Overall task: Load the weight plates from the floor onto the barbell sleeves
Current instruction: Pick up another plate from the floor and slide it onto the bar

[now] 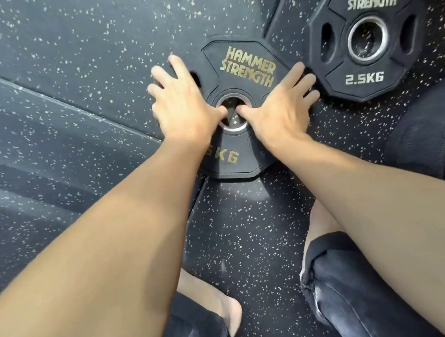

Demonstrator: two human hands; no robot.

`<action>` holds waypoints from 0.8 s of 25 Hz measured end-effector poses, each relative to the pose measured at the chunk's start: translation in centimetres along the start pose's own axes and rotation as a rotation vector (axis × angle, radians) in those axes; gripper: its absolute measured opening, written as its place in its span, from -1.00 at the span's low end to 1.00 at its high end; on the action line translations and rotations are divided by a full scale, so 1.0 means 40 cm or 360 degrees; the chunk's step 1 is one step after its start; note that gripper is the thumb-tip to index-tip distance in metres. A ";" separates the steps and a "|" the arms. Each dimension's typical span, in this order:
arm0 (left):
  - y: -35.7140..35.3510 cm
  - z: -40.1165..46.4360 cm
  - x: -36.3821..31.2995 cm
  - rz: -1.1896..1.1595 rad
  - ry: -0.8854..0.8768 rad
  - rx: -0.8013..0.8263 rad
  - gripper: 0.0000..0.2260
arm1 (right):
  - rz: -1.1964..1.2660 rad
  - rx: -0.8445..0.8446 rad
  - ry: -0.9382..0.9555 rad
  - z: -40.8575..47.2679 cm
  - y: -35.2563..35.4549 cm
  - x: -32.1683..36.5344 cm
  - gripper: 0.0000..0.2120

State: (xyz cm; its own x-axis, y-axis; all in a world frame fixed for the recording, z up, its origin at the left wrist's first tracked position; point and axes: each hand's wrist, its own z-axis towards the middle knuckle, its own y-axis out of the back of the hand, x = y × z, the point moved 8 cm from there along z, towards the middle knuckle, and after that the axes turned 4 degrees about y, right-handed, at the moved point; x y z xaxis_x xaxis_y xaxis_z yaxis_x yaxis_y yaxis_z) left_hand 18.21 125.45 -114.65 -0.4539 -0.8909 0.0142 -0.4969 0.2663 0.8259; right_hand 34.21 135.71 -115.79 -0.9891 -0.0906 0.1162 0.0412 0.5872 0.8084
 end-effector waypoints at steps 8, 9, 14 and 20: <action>0.052 -0.056 0.032 -0.0111 0.0160 0.0055 0.01 | -0.0011 0.0007 0.0125 -0.039 0.062 0.027 0.08; 0.069 -0.067 0.043 -0.0123 0.0180 0.0060 0.03 | -0.0034 0.0000 0.0163 -0.052 0.085 0.038 0.11; 0.269 -0.146 0.074 -0.0248 0.0148 -0.0120 0.01 | -0.0088 -0.0118 0.0355 -0.145 0.268 0.122 0.12; 0.662 -0.273 0.066 -0.0561 0.0104 -0.0257 0.01 | 0.0039 -0.0348 0.0566 -0.286 0.633 0.268 0.15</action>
State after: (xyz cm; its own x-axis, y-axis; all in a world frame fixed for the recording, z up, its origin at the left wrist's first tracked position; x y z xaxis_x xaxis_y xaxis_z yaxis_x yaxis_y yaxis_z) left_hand 11.94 126.15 -86.58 -0.2256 -0.9403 -0.2548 -0.4888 -0.1170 0.8645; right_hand 26.27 140.39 -87.48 -0.8784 -0.3735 0.2982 0.1313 0.4114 0.9019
